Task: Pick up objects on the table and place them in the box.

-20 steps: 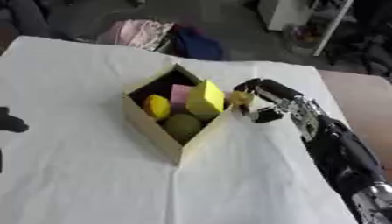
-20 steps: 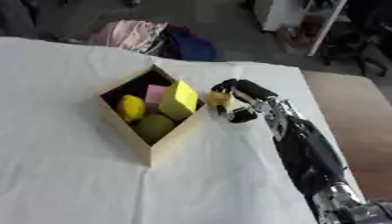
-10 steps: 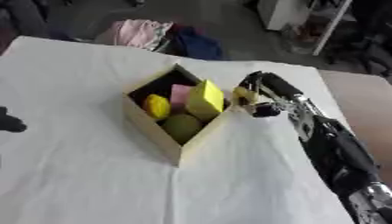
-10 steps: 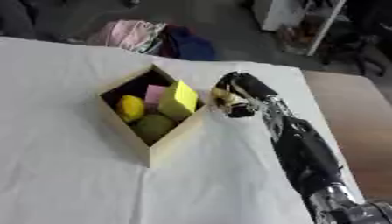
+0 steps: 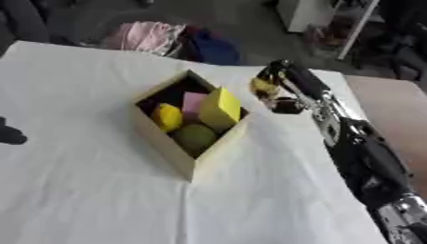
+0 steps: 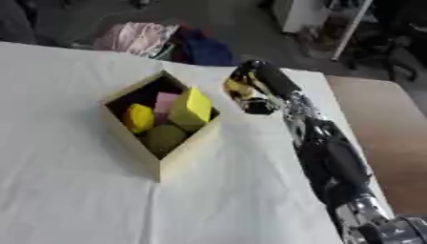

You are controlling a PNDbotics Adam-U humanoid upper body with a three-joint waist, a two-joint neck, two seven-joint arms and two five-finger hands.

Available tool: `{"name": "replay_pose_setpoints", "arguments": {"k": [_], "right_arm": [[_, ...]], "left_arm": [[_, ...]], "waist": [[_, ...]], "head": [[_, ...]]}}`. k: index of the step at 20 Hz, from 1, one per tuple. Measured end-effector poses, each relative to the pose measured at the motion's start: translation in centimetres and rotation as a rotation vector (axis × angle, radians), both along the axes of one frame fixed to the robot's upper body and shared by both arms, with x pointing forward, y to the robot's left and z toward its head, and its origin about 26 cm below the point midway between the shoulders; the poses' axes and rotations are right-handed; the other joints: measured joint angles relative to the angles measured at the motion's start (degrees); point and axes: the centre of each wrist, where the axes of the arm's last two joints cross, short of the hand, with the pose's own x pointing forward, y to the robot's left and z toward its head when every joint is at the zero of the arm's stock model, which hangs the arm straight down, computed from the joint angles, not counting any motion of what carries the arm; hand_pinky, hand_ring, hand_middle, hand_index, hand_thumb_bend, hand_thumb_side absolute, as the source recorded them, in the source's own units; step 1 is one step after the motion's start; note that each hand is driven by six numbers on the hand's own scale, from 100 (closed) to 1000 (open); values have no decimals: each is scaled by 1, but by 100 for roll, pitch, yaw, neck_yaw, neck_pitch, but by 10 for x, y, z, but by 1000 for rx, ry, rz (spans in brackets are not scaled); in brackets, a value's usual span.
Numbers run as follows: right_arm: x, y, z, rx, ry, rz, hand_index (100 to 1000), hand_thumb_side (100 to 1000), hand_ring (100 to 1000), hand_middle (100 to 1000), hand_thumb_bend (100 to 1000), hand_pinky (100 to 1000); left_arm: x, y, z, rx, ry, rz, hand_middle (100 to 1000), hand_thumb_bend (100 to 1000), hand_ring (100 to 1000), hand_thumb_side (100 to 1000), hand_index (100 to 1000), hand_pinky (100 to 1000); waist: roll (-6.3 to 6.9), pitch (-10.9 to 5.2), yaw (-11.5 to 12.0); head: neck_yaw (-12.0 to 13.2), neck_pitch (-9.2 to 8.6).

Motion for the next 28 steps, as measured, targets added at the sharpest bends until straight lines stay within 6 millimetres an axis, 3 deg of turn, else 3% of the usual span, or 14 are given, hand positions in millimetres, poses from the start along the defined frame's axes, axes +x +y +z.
{"name": "replay_pose_setpoints", "arguments": {"k": [6,11,20,22,24,25,26,27,28], "right_arm": [[0,20,29,-18,-69,158,519,100,394,334,100,358],[-2,34,42,-49,-79,253,544,100,417,356,100,385],[-1,102,47,-175,-31,430,603,113,467,414,100,462],[-1,111,44,-201,-7,447,672,149,511,489,100,543],[-2,117,40,-238,18,455,789,192,610,618,100,647],[-2,119,39,-261,31,454,875,162,702,724,100,720],[-2,120,36,-284,46,451,894,229,730,752,100,743],[-2,119,33,-309,65,443,946,247,811,829,100,807],[-2,118,31,-334,81,434,959,248,835,854,100,828]], "left_arm": [[0,0,-1,-2,3,0,644,100,681,583,828,776],[0,0,-1,-5,4,-3,643,100,681,590,828,775],[1,-1,1,-15,-1,-22,640,100,676,601,826,759],[1,-1,2,-16,-1,-25,639,100,675,601,826,756],[1,-1,2,-18,-1,-27,639,100,675,599,826,756],[1,-1,2,-18,0,-28,639,100,675,599,826,756],[1,-1,2,-18,1,-28,639,100,675,598,826,756],[1,-1,2,-18,1,-29,638,100,675,598,826,757],[1,-1,2,-18,2,-29,638,100,674,598,826,757]], "waist": [[0,-5,-4],[1,-5,59],[1,-31,243],[1,-34,271],[1,-37,291],[1,-43,297],[1,-54,300],[1,-65,301],[1,-68,301]], "head": [[-23,1],[-54,3],[-175,6],[-190,7],[-202,7],[-202,7],[-203,7],[-203,7],[-203,7]]}}
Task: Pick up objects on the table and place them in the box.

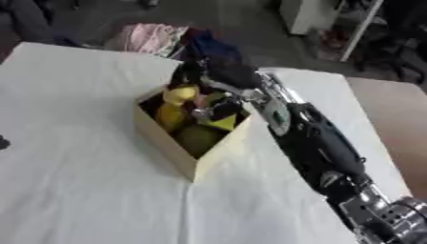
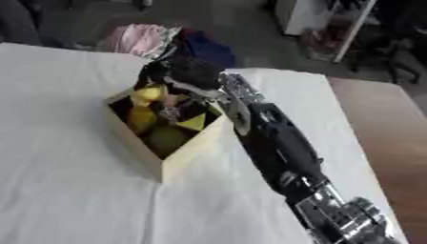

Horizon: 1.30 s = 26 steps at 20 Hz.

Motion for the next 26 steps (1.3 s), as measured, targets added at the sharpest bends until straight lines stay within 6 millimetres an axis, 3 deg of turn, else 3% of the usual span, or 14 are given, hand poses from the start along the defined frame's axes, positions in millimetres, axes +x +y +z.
{"name": "replay_pose_setpoints", "arguments": {"k": [3,6,11,17,21,26], "right_arm": [[1,-5,-1,-69,15,-38,999,244,922,945,100,897],[2,-14,-1,-91,17,-80,1000,225,939,969,100,913],[3,-39,4,-47,9,-139,996,169,912,944,100,893],[2,-77,7,91,-2,-187,946,165,833,862,100,828],[-7,-98,8,196,-44,-196,917,218,773,800,100,771],[-25,-118,-4,319,-82,-197,880,434,687,721,100,687]], "left_arm": [[0,0,0,1,2,0,638,100,674,597,827,757],[0,0,0,1,2,0,638,100,674,597,827,757],[0,0,-1,0,5,3,638,100,675,595,827,757],[-2,3,-5,-2,22,18,638,100,676,592,826,756],[-4,6,-8,-3,36,38,638,100,677,587,826,756],[-6,9,-13,-3,50,62,641,100,682,580,825,755]], "waist": [[0,0,-3],[0,0,-27],[0,-7,-96],[0,-60,-295],[2,-95,-489],[74,-132,-748]], "head": [[1,0],[4,0],[45,1],[193,49],[332,58],[558,142]]}}
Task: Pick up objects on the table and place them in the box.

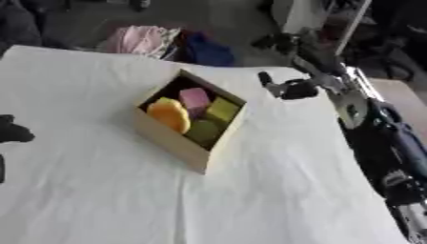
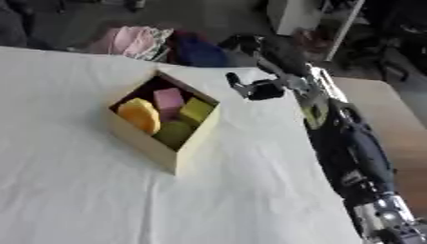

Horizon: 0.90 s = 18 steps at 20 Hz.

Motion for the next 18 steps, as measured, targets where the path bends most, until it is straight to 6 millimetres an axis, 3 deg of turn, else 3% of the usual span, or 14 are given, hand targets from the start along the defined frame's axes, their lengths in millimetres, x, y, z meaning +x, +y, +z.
{"name": "replay_pose_setpoints", "arguments": {"k": [6,13,18], "right_arm": [[-24,-1,-32,169,-15,7,844,470,632,658,100,635],[-54,31,-93,454,61,-10,837,529,609,630,100,624],[-79,53,-130,598,180,-46,817,523,596,616,100,615]], "left_arm": [[-2,4,-4,-3,19,34,643,100,685,566,822,754],[-6,5,-12,-4,53,62,642,100,687,552,814,753],[-9,5,-19,-3,78,79,644,100,690,543,811,754]], "waist": [[19,-54,-348],[41,-84,-771],[49,-112,-942]], "head": [[354,108],[747,341],[1004,567]]}}
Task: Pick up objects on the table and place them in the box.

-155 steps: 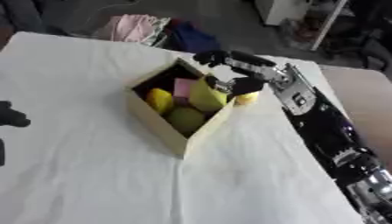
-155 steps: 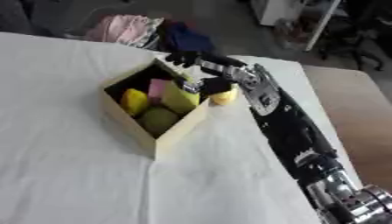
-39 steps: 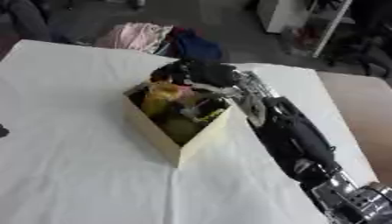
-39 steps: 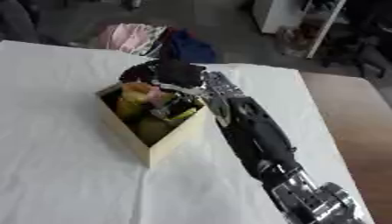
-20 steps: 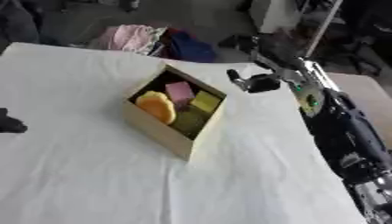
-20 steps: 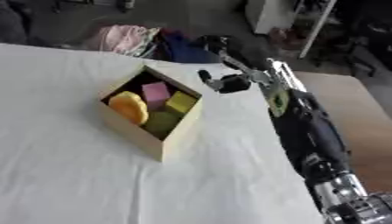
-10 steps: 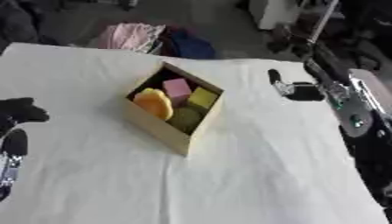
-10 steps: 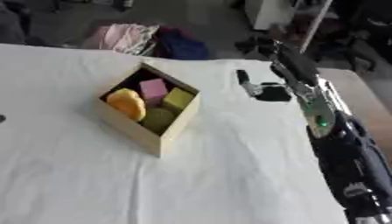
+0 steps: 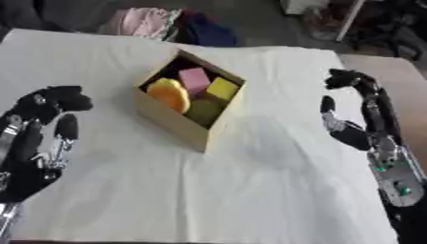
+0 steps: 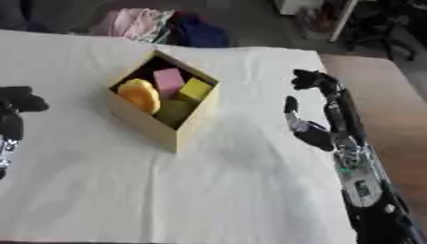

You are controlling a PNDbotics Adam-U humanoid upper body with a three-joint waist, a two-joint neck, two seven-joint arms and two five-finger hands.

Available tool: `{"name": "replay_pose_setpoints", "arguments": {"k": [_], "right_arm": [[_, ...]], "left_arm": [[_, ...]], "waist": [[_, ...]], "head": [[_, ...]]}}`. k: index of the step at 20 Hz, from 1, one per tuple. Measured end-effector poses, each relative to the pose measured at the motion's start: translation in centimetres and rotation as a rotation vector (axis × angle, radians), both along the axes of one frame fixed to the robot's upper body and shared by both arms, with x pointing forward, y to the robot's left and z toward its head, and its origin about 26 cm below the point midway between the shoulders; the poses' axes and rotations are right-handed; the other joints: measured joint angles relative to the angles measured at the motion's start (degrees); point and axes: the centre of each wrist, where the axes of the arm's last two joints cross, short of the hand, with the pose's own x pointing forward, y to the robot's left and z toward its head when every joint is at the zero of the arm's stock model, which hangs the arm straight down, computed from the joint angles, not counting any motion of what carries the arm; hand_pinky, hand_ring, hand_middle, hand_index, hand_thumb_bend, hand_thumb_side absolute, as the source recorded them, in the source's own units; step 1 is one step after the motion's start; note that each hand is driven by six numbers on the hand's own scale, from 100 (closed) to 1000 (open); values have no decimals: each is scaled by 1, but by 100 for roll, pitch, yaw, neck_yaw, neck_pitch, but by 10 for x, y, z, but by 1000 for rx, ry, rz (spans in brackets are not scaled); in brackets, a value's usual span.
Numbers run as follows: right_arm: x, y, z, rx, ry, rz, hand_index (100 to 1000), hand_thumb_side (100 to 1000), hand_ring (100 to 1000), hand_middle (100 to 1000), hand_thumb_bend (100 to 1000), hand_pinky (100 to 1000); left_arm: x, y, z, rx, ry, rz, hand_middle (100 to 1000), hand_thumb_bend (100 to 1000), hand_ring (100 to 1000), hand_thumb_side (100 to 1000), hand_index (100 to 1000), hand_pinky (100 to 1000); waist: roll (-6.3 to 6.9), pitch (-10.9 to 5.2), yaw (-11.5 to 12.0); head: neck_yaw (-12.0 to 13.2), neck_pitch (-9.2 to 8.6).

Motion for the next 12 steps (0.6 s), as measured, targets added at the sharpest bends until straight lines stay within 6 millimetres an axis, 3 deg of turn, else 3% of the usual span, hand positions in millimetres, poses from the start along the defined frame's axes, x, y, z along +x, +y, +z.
{"name": "replay_pose_setpoints", "arguments": {"k": [6,12], "right_arm": [[-36,24,-27,154,139,-6,795,537,573,586,100,604],[-72,23,-36,216,257,-8,798,537,560,574,100,594]], "left_arm": [[-1,-5,-4,-7,14,-8,650,100,698,534,809,758],[-3,-11,-9,-9,36,-29,645,100,694,538,802,755]], "waist": [[50,0,-80],[72,0,-86]], "head": [[149,97],[237,60]]}}
